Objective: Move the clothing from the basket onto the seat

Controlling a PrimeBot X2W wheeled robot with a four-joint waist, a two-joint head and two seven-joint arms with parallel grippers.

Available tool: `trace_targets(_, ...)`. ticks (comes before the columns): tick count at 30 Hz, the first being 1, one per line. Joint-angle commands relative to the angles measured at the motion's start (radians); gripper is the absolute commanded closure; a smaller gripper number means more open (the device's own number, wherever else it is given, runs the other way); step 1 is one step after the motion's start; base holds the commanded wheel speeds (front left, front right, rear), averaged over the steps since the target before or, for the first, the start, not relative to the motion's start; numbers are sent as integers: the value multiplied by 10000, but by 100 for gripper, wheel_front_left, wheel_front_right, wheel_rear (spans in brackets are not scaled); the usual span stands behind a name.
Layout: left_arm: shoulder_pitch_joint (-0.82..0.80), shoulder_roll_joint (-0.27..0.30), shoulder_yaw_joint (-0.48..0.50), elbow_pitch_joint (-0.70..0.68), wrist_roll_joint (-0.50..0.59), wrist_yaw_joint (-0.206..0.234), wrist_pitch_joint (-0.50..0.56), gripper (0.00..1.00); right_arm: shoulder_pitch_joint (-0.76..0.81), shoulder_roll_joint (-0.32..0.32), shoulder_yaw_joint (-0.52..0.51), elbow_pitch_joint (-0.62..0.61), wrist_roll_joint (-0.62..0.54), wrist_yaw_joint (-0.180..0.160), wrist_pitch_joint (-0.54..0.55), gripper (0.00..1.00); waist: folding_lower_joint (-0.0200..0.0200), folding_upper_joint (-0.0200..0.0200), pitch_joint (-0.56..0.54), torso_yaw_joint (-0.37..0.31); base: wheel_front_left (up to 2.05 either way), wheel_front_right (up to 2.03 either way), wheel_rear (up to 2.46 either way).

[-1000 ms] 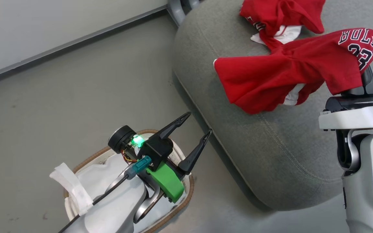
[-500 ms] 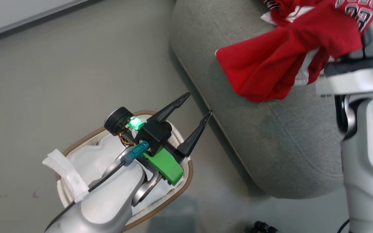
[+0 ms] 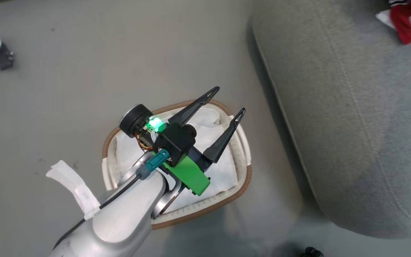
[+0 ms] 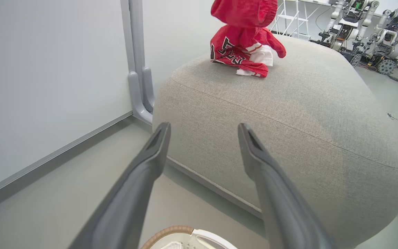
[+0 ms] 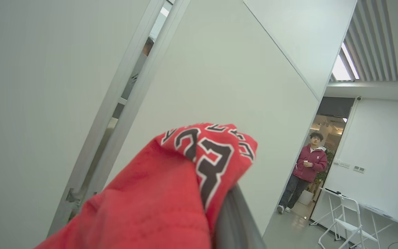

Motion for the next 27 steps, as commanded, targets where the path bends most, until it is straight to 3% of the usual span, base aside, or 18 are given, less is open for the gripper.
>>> trace_targets(1, -192, 26, 85, -55, 55, -33, -32, 0, -156, -228, -297, 109, 25, -14, 129, 100, -1, 31, 666, 733, 0, 0, 0)
trace_targets(5, -285, 69, 125, -171, 215, -35, -33, 0, -54, -935, -1232, 728, 50, -14, 252, 100, -1, 31, 1084, 913, 0, 0, 0)
trace_targets(10, -426, 165, 169, -209, 344, -33, -32, 0, 1000, -966, -2315, 2072, -157, -14, 9, 100, -1, 31, 1628, 895, 0, 0, 0)
trace_targets(17, -658, 400, 68, -96, 397, -35, -32, 0, 2005, -133, -3200, 3834, -635, -14, -484, 100, -1, 31, 2049, 467, 0, 0, 0)
trace_targets(22, -726, 588, 39, 16, 310, -34, -32, 0, 2339, 610, -3109, 3719, -638, -14, -532, 100, -1, 31, 2043, 65, 0, 0, 0)
trace_targets(25, -707, 622, 63, 74, 254, -34, -32, 0, 2737, 1043, -3020, 3303, -490, -14, -533, 56, -1, 31, 1935, -116, 0, 0, 0)
trace_targets(26, -675, 632, 66, 89, 237, -34, -34, 0, 2883, 1173, -2934, 3157, -416, -14, -534, 7, -1, 31, 1871, -180, 0, 0, 0)
trace_targets(27, -653, 641, 78, 103, 213, -34, -32, 0, 3002, 1275, -2863, 3050, -361, -14, -536, 0, -1, 31, 1811, -228, 0, 0, 0)
